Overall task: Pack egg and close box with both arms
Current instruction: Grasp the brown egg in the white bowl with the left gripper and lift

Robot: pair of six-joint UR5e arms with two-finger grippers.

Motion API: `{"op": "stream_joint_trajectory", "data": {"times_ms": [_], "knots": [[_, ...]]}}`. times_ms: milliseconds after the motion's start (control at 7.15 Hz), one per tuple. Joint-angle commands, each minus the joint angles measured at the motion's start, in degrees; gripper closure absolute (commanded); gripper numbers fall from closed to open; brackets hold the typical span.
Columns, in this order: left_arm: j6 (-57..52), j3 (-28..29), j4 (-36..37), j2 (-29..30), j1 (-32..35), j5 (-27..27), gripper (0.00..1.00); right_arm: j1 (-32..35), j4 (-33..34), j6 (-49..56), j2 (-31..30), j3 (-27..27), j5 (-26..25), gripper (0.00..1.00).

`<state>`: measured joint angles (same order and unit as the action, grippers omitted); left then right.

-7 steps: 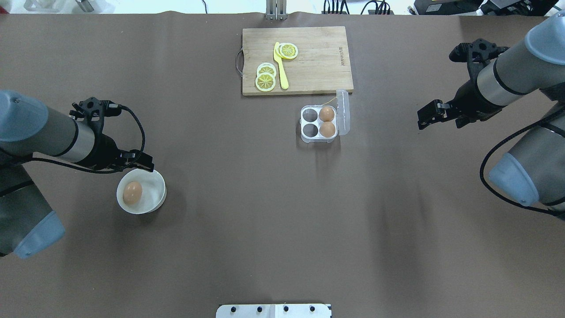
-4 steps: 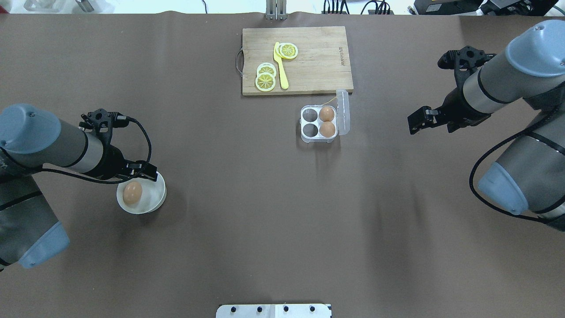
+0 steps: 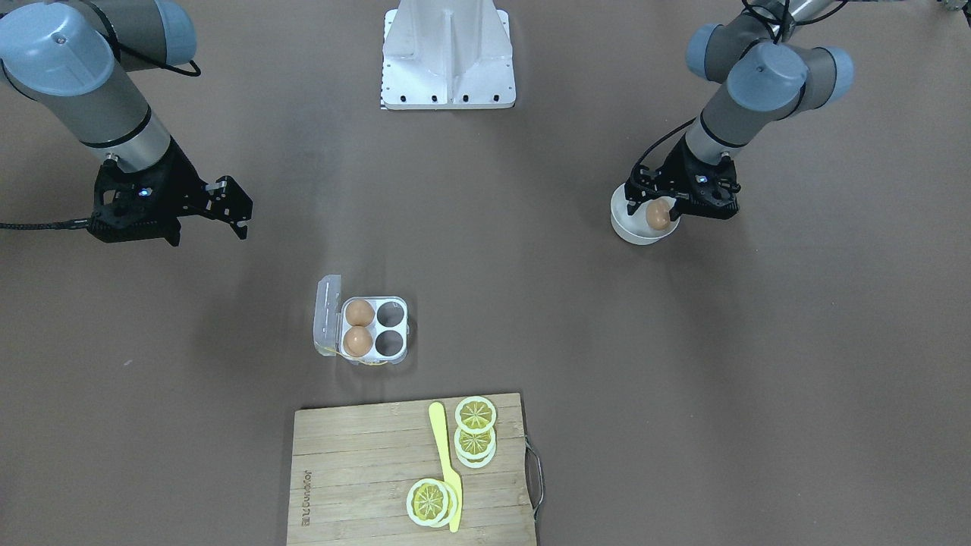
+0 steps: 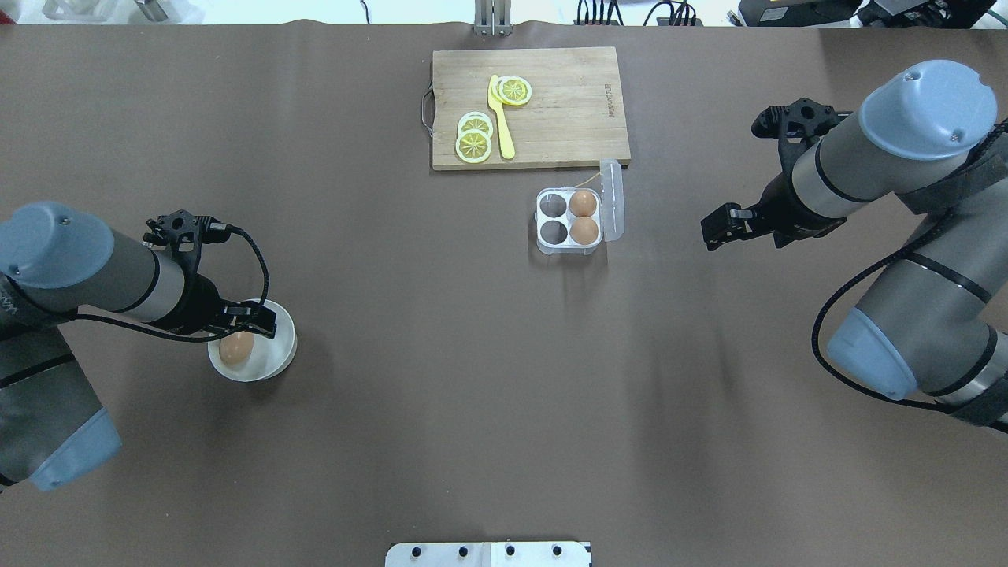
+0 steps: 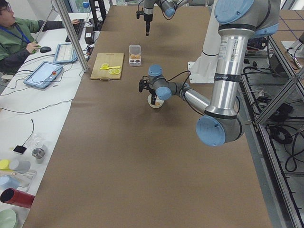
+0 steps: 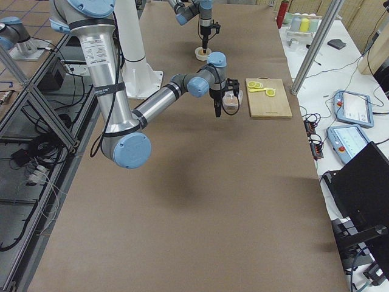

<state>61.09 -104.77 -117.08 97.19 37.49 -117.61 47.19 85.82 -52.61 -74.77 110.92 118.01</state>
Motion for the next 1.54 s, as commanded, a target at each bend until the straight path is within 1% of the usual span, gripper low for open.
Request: {"op": "stream_joint_trajectory", "data": {"times_ms": [0,280,420,559,699,839,979,1119,1259,1399], "knots": [[0.0,0.0,0.1,-0.3,-1.5,1.8,0.18,-0.6,0.0,-0.7,0.1,-0.1,-0.1,0.01],[0.1,0.1,0.1,-0.3,-2.2,2.4,0.18,-0.9,0.0,-0.7,0.1,-0.3,-0.1,0.01],[0.1,0.2,0.2,-0.3,-2.4,2.4,0.30,-1.0,0.0,-0.7,0.2,-0.4,-0.1,0.01],[0.1,0.4,0.2,-0.3,-2.4,2.4,0.52,-1.0,0.0,-0.7,0.2,-0.4,-0.1,0.01],[0.1,0.3,0.2,-0.3,-2.4,2.4,0.78,-1.2,0.0,-0.7,0.2,-0.4,-0.1,0.01],[0.1,-0.2,0.1,-0.4,-2.3,2.4,1.00,-1.2,0.0,-0.7,0.2,-0.4,-0.1,0.01],[0.2,-1.1,0.1,-0.5,-2.0,2.4,1.00,-1.2,0.0,-0.7,0.2,-0.4,-0.1,0.01],[0.2,-3.4,0.1,-0.5,-1.5,2.2,1.00,-1.2,0.0,-0.6,0.2,-0.4,-0.1,0.01],[0.2,-4.8,-0.1,0.4,-0.7,2.0,1.00,-1.2,0.0,-0.6,0.2,-0.4,-0.1,0.01],[0.1,-4.7,-0.6,2.5,1.3,2.0,1.00,-1.2,0.0,-0.3,0.2,-0.4,-0.1,0.01]]}}
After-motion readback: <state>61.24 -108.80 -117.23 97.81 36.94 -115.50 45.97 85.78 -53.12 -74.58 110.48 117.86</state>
